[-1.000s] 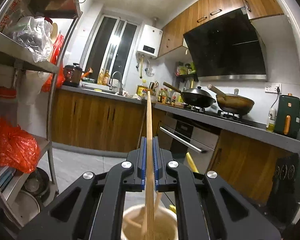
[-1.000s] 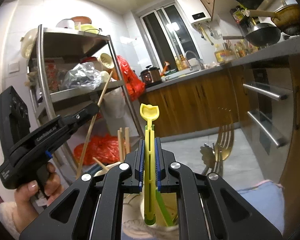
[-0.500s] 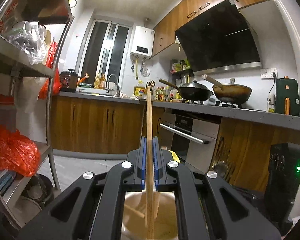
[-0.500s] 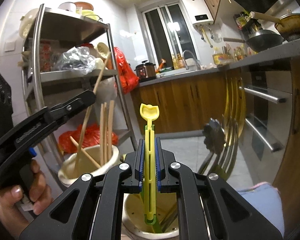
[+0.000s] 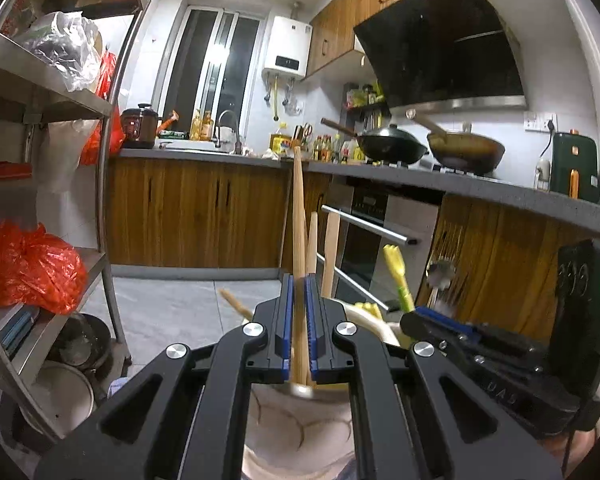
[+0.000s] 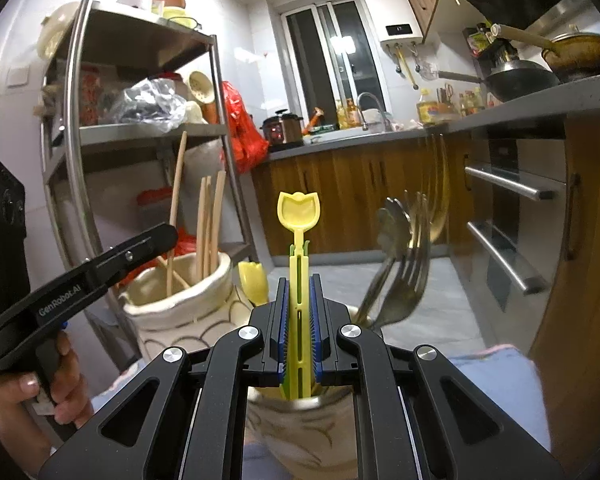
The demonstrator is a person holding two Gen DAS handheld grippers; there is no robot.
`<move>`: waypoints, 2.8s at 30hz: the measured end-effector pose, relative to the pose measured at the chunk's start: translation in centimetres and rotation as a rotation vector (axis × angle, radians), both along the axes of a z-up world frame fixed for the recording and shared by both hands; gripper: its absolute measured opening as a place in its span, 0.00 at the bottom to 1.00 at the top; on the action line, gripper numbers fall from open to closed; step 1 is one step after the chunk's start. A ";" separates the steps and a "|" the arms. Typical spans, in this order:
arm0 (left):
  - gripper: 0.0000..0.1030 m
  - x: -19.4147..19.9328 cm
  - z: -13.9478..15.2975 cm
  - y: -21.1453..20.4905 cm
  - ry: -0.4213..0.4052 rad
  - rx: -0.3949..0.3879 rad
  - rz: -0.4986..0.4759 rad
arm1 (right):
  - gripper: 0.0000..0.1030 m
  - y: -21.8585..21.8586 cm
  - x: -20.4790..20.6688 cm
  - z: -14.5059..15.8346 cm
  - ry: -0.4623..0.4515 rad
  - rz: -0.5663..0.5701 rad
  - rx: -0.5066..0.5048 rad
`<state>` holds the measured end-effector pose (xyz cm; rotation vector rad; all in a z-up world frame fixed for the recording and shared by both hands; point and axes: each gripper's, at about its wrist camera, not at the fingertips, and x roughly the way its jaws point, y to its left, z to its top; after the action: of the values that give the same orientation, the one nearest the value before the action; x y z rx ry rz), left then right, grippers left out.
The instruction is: Organize utensils
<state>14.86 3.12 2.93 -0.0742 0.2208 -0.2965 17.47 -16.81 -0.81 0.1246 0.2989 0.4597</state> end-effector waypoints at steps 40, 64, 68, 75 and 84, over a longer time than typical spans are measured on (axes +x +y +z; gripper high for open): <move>0.65 -11.3 -3.0 0.8 -0.005 0.151 0.084 | 0.52 -3.6 -11.5 -1.8 -0.013 -0.114 -0.211; 0.95 -12.4 -3.5 1.4 -0.009 0.152 0.098 | 0.95 -4.0 -12.4 -1.6 -0.048 -0.114 -0.194; 0.95 -12.0 -3.6 1.5 0.007 0.155 0.110 | 0.95 -3.9 -12.4 -1.6 -0.041 -0.114 -0.191; 0.95 -12.0 -3.6 1.6 0.007 0.153 0.112 | 0.95 -3.8 -12.5 -1.6 -0.042 -0.114 -0.192; 0.95 -12.0 -3.6 1.7 0.007 0.155 0.115 | 0.95 -3.7 -12.5 -1.6 -0.041 -0.114 -0.192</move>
<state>2.84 4.82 -0.71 0.0647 0.2451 -0.1642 4.98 -20.54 -2.45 -0.0544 0.2921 0.3182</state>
